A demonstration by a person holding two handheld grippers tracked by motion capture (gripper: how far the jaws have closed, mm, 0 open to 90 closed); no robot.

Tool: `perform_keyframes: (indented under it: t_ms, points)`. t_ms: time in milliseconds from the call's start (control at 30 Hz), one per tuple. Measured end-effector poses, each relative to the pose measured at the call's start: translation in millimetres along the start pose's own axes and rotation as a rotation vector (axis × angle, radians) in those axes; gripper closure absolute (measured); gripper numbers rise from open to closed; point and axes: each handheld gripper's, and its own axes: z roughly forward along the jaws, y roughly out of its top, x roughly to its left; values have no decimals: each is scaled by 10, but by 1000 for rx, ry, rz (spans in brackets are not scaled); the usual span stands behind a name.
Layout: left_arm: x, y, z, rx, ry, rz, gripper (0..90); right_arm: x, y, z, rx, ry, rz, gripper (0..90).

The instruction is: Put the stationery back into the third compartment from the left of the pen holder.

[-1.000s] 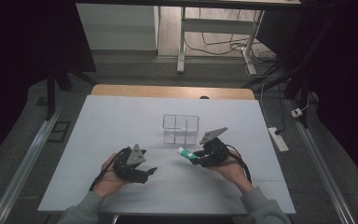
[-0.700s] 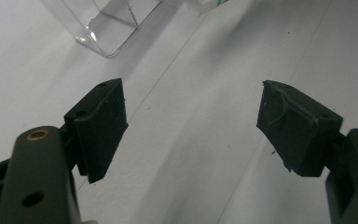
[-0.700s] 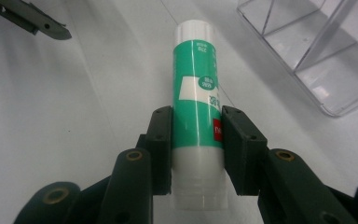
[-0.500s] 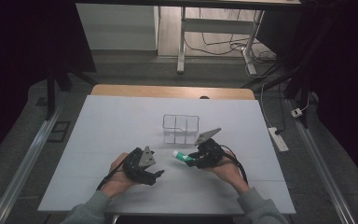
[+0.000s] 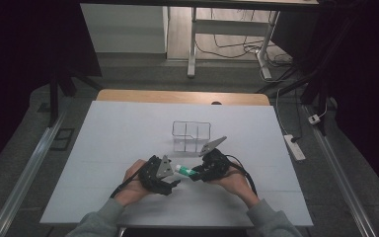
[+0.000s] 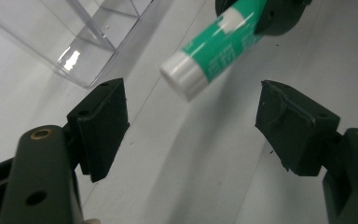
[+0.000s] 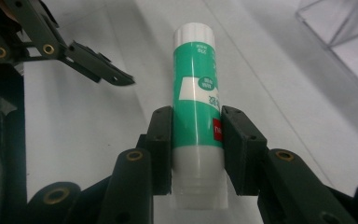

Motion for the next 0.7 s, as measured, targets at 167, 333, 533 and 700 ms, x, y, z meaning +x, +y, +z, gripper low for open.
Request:
perform_keyframes:
  t_ms: [167,333,533,700]
  points:
    - [-54,49,29,2,-15,70,289,12,17,34,10,31,5,645]
    - [-120,82,81,35,-24,142,335,51,45,55,15,64,-5,644]
    - [-137,73,95,35,-66,188,495,100,68,91,25,99,-24,644]
    - [-125,59,89,42,-96,202,581,109,72,68,1,114,-16,637]
